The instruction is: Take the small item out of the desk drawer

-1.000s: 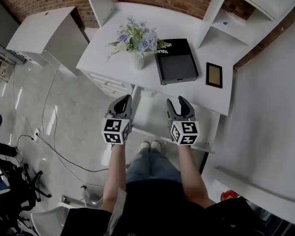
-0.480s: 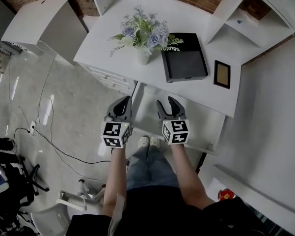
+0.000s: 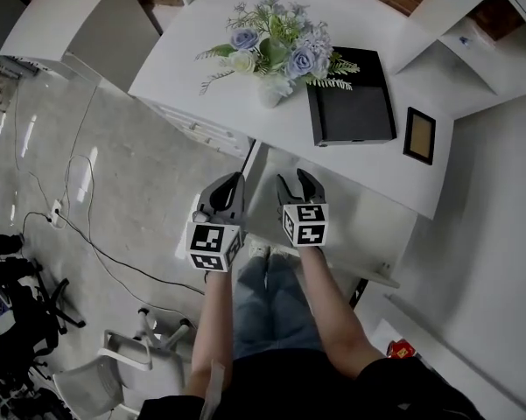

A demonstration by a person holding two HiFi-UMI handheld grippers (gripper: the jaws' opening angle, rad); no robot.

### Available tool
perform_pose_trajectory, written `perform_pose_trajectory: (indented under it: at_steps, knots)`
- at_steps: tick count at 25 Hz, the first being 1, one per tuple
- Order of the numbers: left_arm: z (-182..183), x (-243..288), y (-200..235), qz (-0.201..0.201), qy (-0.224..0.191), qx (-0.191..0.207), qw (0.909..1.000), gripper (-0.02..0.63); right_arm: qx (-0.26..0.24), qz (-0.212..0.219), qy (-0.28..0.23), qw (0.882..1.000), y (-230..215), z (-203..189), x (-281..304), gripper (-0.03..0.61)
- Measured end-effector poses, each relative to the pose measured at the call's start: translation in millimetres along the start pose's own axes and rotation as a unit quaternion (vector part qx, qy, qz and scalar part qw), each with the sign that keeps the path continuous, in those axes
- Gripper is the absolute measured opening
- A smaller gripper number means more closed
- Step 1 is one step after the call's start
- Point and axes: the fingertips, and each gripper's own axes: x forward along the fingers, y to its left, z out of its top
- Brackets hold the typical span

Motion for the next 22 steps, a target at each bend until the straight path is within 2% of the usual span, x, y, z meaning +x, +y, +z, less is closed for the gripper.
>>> perform_pose_trajectory:
  at_steps: [3,10,22]
  knots:
    - [-4,6,1,0.000,-0.003,-0.004,1.0000,0.009,0.005,-0.015,0.012,1.000,-5,-10,20,0.197]
    - [-18,10,2,-0.003,-0.003,-0.013,0.9999,0.009,0.022,-0.053,0.035,0.998,-15,-24,61,0.255]
    - [-36,6,13,-0.002,0.006,-0.031,0.9995,0.009,0.005,-0.091,0.070,0.993,-21,-37,98,0.278]
